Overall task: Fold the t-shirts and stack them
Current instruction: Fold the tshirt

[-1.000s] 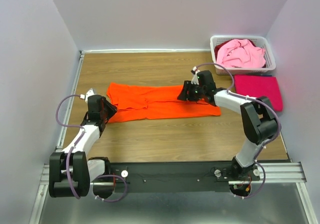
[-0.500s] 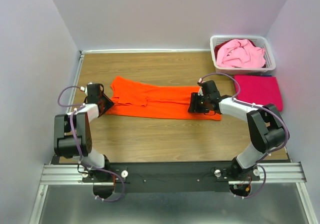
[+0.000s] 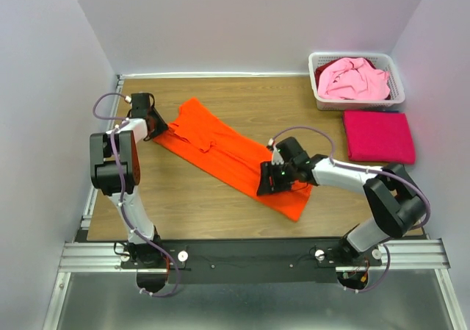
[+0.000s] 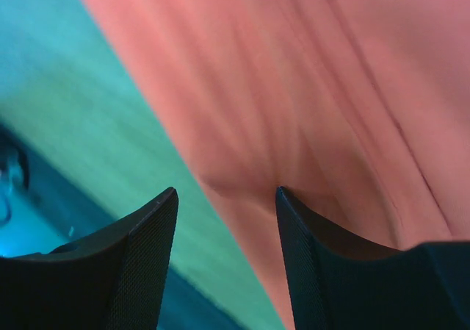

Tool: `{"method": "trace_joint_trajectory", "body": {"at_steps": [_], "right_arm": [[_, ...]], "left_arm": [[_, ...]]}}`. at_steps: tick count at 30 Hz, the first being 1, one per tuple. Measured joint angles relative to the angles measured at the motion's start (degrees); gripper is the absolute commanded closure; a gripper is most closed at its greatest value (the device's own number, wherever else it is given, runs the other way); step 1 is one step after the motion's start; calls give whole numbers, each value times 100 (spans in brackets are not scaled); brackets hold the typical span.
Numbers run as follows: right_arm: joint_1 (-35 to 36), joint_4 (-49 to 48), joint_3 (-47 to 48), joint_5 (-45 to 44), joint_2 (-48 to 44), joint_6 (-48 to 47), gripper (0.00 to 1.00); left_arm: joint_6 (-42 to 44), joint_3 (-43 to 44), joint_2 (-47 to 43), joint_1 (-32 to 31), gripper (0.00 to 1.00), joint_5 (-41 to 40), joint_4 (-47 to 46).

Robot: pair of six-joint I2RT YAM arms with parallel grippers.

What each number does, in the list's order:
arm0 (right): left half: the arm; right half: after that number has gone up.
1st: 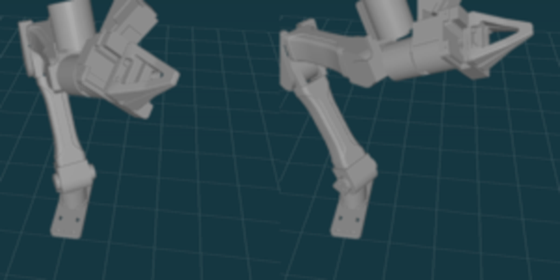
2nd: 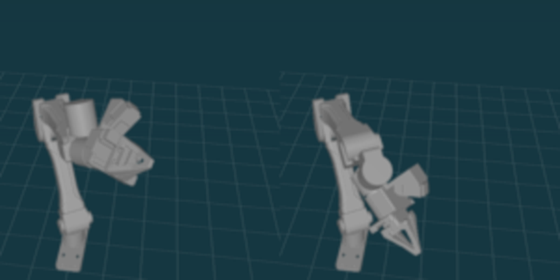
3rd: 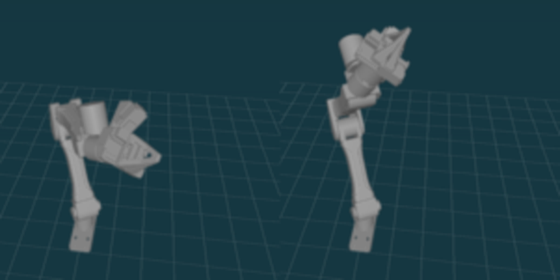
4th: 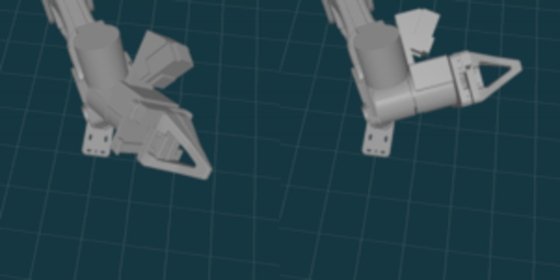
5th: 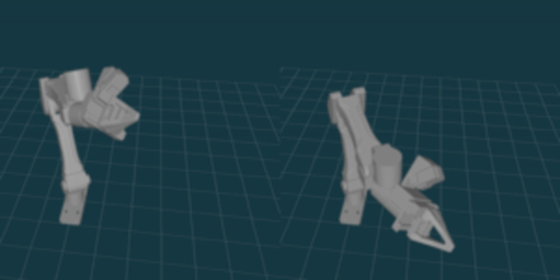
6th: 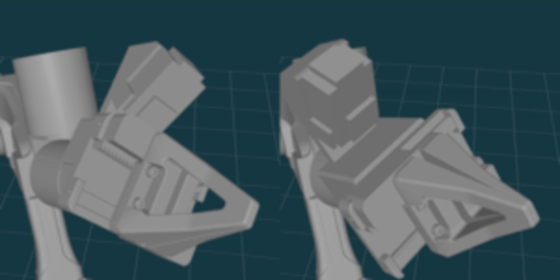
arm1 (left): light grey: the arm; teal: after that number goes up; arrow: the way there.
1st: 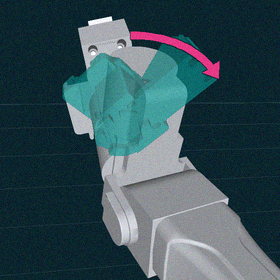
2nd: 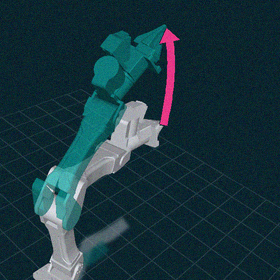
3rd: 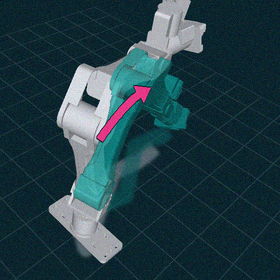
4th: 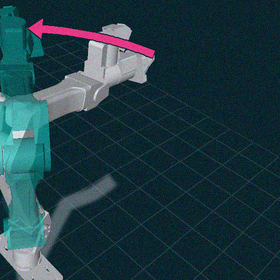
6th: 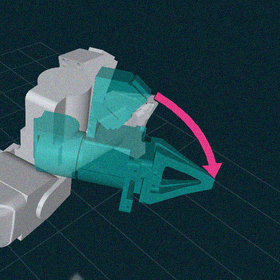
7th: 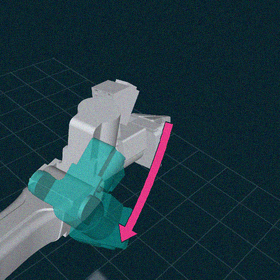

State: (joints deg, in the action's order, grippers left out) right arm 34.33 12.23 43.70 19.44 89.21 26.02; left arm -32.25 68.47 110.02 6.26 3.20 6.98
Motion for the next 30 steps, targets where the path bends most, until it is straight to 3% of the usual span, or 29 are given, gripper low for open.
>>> {"method": "trace_joint_trajectory", "body": {"at_steps": [5, 11, 16, 19, 23, 30], "right_arm": [[496, 575, 42, 348, -92, 205, 36], [494, 1141, 1279, -59, -81, -24, 36], [492, 1196, 1941, -892, 0, -599, 38], [492, 1353, 1982, -1213, 151, -881, 42], [492, 1565, 1974, -1410, 398, -1150, 44], [492, 1685, 1873, -1427, 573, -1443, 46]], "left_arm": [[251, 535, 186, -2, 56, -111, 146], [398, 599, -323, -138, 55, -605, 221], [234, 7, -1729, -925, 60, -1226, 214], [127, -125, -2111, -1558, 64, -1414, 164], [72, -92, -1838, -2063, 72, -1521, 168], [92, 872, -149, -2203, 75, -1543, 402]]}}
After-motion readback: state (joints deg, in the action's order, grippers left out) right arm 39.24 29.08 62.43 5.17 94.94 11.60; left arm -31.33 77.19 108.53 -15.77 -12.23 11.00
